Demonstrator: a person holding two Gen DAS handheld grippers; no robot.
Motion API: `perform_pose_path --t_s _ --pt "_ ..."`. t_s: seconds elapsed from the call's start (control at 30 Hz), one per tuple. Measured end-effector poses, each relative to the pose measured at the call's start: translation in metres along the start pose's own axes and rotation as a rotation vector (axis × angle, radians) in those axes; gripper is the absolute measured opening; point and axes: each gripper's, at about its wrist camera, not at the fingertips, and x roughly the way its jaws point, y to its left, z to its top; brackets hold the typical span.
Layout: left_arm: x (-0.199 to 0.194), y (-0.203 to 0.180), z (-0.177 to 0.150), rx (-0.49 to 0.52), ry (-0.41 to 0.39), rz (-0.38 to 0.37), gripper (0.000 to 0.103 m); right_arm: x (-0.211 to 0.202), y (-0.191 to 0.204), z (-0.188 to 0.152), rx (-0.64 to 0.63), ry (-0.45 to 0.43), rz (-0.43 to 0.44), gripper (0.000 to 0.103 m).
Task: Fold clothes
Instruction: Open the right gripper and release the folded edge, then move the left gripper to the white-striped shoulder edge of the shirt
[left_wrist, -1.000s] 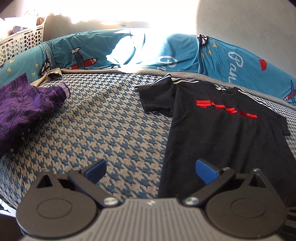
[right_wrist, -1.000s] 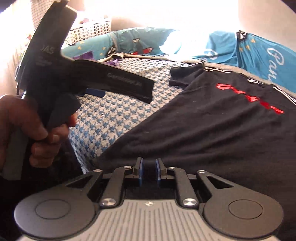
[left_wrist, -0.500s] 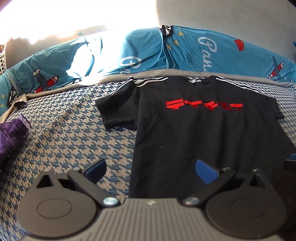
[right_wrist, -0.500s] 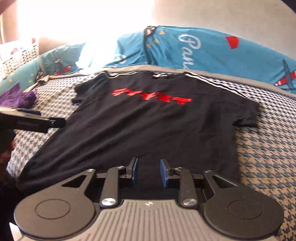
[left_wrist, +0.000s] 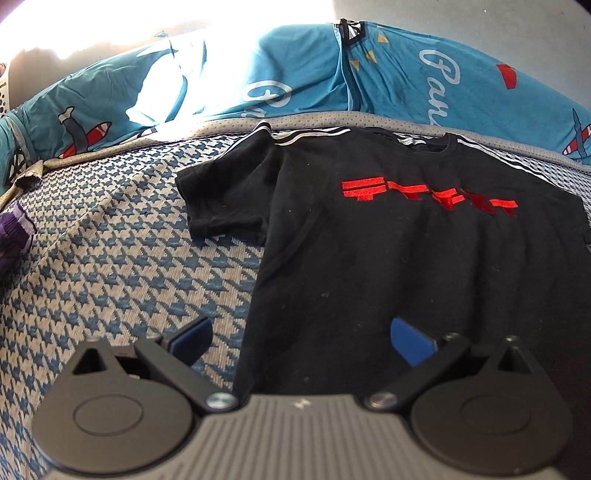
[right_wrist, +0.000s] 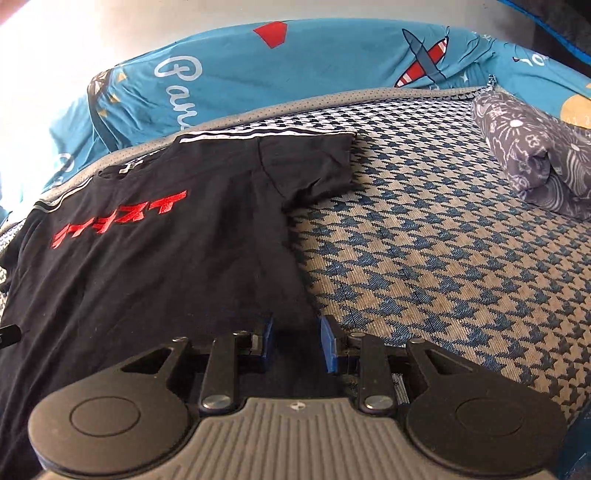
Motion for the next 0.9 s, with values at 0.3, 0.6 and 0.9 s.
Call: perform_pose_path --t_s 0.3,0.6,0.9 --pt "0.017 0.011 -0.002 -0.039 -0.024 0.105 0.103 0.003 0.013 -0.009 -0.149 -0.047 -0.112 0.001" --pt "0.020 0.025 -0.005 -0.068 -0.039 0.145 0.103 0.003 0.016 -0.014 -0.207 -0.071 -0.183 0.000" --pt "0.013 0.044 0.000 -0.194 0.019 0.100 0.103 -0.005 -0.005 -0.003 -0.041 -0.036 -0.107 0.004"
